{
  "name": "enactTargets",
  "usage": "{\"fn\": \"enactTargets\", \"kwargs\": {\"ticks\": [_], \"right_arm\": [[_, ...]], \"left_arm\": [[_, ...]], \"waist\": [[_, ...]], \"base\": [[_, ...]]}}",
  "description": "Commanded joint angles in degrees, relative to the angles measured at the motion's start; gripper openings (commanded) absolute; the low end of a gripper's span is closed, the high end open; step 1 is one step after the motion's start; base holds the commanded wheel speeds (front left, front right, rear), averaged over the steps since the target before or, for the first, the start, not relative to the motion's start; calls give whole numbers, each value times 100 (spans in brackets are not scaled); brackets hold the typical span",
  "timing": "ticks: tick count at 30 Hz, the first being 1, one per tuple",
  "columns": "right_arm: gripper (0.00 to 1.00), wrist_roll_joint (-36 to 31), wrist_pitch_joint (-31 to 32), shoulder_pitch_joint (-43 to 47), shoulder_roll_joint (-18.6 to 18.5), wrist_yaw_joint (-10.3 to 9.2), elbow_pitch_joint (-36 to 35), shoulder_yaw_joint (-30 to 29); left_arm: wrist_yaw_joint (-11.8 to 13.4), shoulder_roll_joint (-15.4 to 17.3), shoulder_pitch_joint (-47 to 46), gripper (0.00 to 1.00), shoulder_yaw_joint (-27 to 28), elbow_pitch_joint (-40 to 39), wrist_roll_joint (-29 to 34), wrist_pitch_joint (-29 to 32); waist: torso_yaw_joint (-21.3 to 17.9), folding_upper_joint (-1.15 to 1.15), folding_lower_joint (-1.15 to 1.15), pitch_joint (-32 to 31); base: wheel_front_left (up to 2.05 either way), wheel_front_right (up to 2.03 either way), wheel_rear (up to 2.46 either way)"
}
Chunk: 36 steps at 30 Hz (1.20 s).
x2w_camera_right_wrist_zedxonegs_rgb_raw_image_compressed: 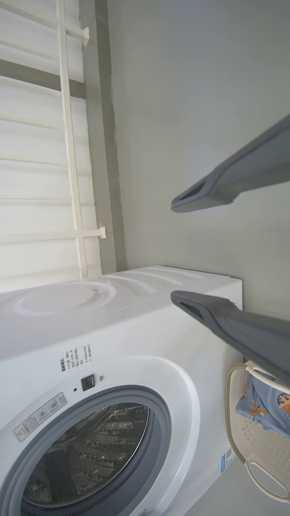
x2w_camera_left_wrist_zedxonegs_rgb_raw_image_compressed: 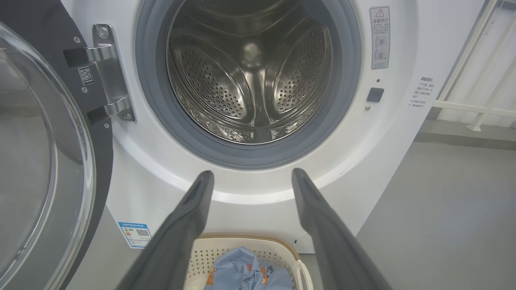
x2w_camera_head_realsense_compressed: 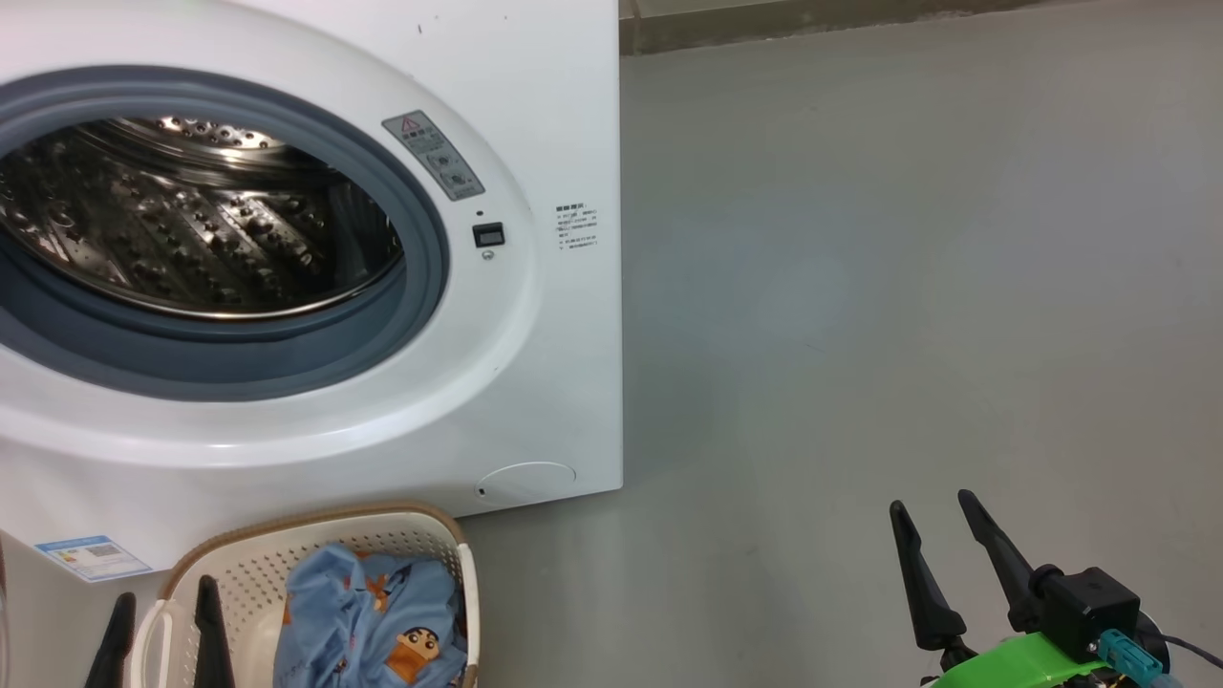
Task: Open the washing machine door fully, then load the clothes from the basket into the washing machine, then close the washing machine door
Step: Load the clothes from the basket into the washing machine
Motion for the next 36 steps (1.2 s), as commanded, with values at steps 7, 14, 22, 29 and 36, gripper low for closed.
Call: {"fn": "enactTargets", "kwargs": {"ticks": [7, 14, 22, 29, 36], "right_arm": [[100, -2, -44, -122, -18, 17, -119, 182], [100, -23, -44, -111, -18, 17, -130, 159], [100, -11, -44, -212, -18, 17, -142, 114], [100, 45, -44, -357, -18, 17, -152, 179], [100, 60, -44, -622, -18, 17, -259, 217]], "left_arm": [[-15, 55, -44, 100, 75, -97, -28, -32], [-15, 55, -40, 100, 3, -77, -9, -32], [-15, 55, -145, 100, -86, 7, -37, -32], [-15, 124, -435, 100, -246, 214, -131, -32], [-15, 336, -948, 100, -379, 602, -330, -32]], "waist": [[19, 0, 0, -3], [25, 0, 0, 69], [7, 0, 0, 361], [-25, 0, 0, 847], [-130, 0, 0, 1459]], "base": [[0, 0, 0], [0, 0, 0], [0, 0, 0], [0, 0, 0], [0, 0, 0]]}}
